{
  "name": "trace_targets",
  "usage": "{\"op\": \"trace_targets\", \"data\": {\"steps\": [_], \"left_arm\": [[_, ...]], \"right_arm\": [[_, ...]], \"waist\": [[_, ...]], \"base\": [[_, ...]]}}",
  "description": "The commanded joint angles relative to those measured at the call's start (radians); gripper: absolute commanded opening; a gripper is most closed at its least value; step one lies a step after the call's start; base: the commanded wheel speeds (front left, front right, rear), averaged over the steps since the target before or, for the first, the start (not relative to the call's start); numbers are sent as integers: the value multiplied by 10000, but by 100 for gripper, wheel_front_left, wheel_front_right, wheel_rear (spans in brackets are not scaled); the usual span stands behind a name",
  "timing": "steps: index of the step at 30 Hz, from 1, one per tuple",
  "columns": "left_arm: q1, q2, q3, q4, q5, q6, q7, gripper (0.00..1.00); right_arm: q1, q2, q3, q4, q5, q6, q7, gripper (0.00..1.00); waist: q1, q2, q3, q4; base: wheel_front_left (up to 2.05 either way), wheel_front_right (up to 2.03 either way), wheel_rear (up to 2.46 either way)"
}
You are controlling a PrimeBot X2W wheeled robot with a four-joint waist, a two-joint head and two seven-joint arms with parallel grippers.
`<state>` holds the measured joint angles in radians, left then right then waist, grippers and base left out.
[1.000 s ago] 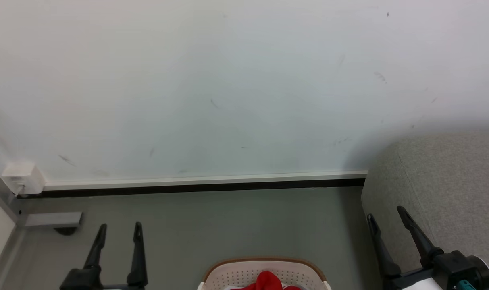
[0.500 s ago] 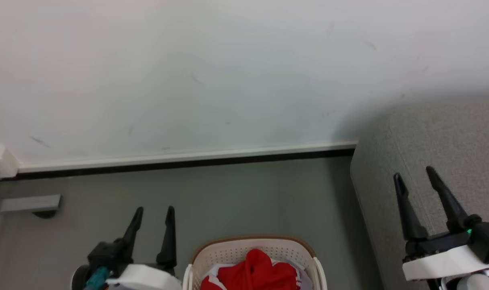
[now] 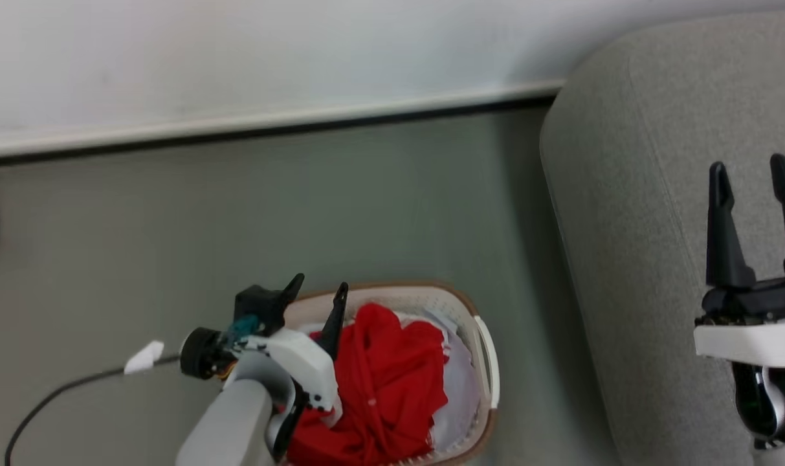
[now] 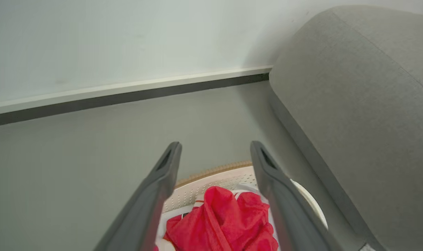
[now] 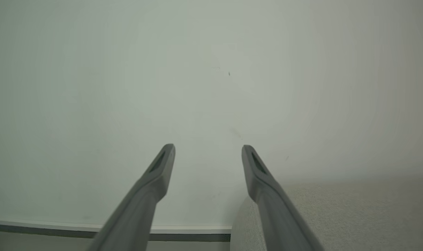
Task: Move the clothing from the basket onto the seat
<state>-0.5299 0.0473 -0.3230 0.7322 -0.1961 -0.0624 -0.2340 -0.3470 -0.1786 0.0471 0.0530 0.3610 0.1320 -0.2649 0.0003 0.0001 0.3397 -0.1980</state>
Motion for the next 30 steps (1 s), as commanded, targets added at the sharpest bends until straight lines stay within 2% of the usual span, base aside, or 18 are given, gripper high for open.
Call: {"op": "trace_targets", "data": {"steps": [1, 9, 15, 25, 30], "left_arm": [[-501, 60, -134, 539, -120, -70, 176, 100], [-2270, 63, -865, 3184, -262, -347, 1286, 100], [-3189, 118, -1458, 4492, 3, -591, 1949, 100], [-4147, 709, -1839, 5384, 151, -636, 3024, 100], [-4128, 789, -2146, 5493, 298, -657, 3525, 100]], "right_arm": [[-317, 98, -75, -170, 81, -24, 10, 100], [-1099, 476, -123, -669, 308, -24, 10, 100], [-1468, 891, -268, -1003, 381, -24, 10, 100], [-1741, 1256, 45, -1155, 540, -24, 10, 100], [-1618, 1289, 16, -1175, 527, -24, 10, 100]], "waist": [[-3, -1, 1171, -645], [-3, -1, 2846, -1348], [-3, -1, 3821, -1844], [-3, -1, 4956, -2736], [-3, -1, 5050, -2775]], "base": [[0, 0, 0], [0, 0, 0], [0, 0, 0], [0, 0, 0], [0, 0, 0]]}}
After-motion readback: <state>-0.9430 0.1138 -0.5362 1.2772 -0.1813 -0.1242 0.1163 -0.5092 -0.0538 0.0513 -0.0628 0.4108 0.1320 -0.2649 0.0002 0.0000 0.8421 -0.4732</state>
